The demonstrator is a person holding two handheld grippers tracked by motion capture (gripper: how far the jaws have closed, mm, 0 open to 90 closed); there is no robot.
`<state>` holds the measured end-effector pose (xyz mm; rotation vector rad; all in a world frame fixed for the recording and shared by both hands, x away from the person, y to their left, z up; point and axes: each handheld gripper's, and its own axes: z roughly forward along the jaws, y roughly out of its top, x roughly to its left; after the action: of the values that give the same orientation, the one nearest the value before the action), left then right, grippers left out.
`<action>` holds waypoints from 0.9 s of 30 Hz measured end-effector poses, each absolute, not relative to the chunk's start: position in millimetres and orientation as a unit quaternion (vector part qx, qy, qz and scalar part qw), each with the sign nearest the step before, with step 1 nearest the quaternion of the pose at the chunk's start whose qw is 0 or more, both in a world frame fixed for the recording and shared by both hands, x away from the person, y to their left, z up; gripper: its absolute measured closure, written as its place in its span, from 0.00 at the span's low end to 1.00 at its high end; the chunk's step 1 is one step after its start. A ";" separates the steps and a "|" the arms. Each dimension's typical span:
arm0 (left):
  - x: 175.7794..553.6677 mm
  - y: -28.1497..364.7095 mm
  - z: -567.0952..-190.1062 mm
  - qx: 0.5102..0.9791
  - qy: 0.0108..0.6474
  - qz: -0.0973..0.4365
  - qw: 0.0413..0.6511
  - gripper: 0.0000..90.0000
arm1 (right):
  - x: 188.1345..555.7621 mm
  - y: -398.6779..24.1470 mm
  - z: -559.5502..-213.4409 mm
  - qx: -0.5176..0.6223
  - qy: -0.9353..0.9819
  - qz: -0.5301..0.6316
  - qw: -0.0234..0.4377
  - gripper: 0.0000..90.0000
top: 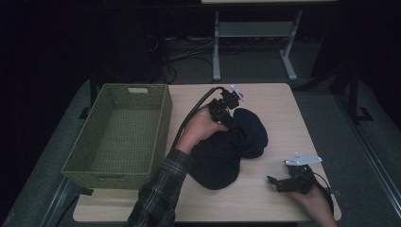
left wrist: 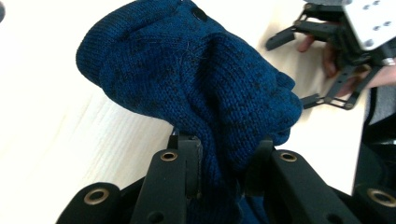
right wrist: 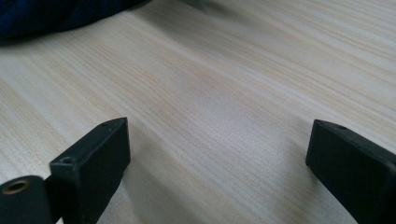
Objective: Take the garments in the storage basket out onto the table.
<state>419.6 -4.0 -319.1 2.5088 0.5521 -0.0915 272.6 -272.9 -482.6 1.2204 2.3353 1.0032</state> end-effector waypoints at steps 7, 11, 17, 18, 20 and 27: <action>430.2 5.6 -335.4 0.930 0.230 -0.021 0.287 0.82 | 272.6 -272.9 -482.5 0.427 0.818 0.350 0.161 0.07; 437.4 11.7 -345.4 0.923 0.254 -0.008 0.290 0.82 | 272.7 -273.0 -482.6 0.427 0.818 0.350 0.162 0.07; 446.2 18.9 -355.4 0.919 0.277 0.014 0.281 0.82 | 272.8 -272.9 -482.7 0.427 0.818 0.350 0.162 0.07; 447.7 19.7 -357.9 0.917 0.283 0.017 0.280 0.82 | 272.8 -272.9 -482.7 0.427 0.818 0.350 0.162 0.07; 451.0 21.3 -362.9 0.917 0.292 0.022 0.270 0.82 | 272.8 -272.9 -482.7 0.427 0.818 0.351 0.161 0.07; 462.3 26.0 -381.8 0.918 0.314 0.029 0.243 0.82 | 272.9 -273.0 -482.8 0.426 0.818 0.351 0.162 0.07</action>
<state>462.3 26.0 -381.8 2.5075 0.8571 0.0783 272.9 -273.0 -482.8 1.2168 2.3340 1.0020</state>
